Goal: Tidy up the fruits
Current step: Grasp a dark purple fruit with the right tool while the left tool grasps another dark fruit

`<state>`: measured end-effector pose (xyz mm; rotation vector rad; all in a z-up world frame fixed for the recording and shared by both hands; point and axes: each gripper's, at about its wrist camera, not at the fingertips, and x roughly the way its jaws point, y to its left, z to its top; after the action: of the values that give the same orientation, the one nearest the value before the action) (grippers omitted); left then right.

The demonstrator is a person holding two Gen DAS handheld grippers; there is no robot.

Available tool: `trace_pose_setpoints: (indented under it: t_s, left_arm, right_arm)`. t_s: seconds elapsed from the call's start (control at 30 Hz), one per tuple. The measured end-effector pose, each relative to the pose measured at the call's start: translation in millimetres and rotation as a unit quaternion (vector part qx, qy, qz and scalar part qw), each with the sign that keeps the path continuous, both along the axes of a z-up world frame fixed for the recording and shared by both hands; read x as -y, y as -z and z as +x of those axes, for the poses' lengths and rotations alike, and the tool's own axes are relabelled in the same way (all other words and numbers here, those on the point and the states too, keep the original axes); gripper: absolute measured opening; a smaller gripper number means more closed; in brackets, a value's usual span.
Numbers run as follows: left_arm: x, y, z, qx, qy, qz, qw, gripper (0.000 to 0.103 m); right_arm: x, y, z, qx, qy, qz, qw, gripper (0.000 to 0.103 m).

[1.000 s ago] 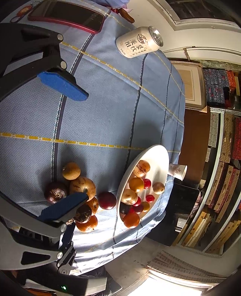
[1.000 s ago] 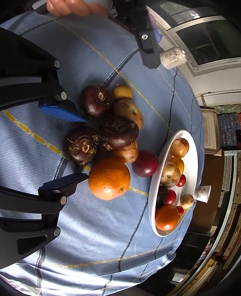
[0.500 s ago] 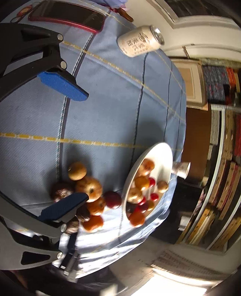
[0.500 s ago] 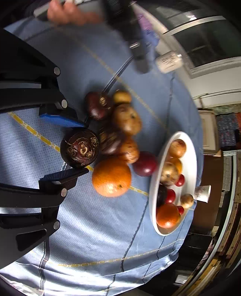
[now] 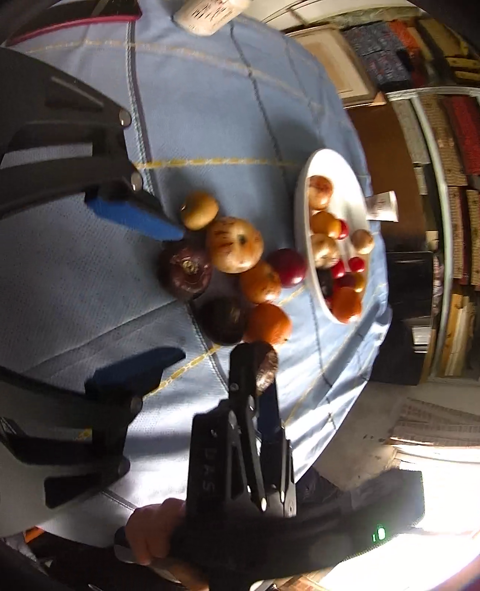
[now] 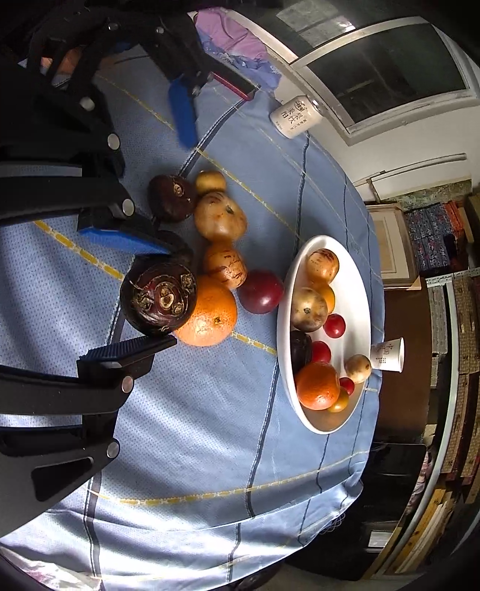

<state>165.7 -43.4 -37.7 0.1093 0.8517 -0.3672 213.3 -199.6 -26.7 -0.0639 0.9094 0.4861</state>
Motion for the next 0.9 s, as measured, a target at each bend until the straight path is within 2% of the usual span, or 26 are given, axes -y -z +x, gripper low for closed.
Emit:
trace_pose_setpoints:
  t_s: [0.13, 0.43, 0.57, 0.73, 0.9]
  left_arm:
    - [1.0, 10.3, 12.3, -0.035, 0.004, -0.011, 0.9993, 0.044]
    - [0.0, 14.9, 31.1, -0.042, -0.032, 0.002, 0.9986, 0.044]
    - [2.8, 22.5, 42.5, -0.063, -0.035, 0.011, 0.9973, 0.044]
    - [10.7, 24.7, 48.3, -0.06, -0.035, 0.03, 0.9972, 0.043]
    - [7.7, 23.3, 45.0, -0.06, -0.034, 0.022, 0.9974, 0.042]
  right_arm:
    - [2.7, -2.5, -0.5, 0.002, 0.004, 0.005, 1.0, 0.043]
    - [4.1, -4.6, -3.4, 0.007, 0.005, 0.006, 1.0, 0.043]
    - [4.0, -4.4, -3.5, 0.007, 0.005, 0.005, 1.0, 0.043]
    - [3.9, -3.6, -2.9, 0.005, 0.009, 0.002, 1.0, 0.043]
    - [3.8, -3.4, -3.0, 0.005, 0.006, 0.002, 1.0, 0.043]
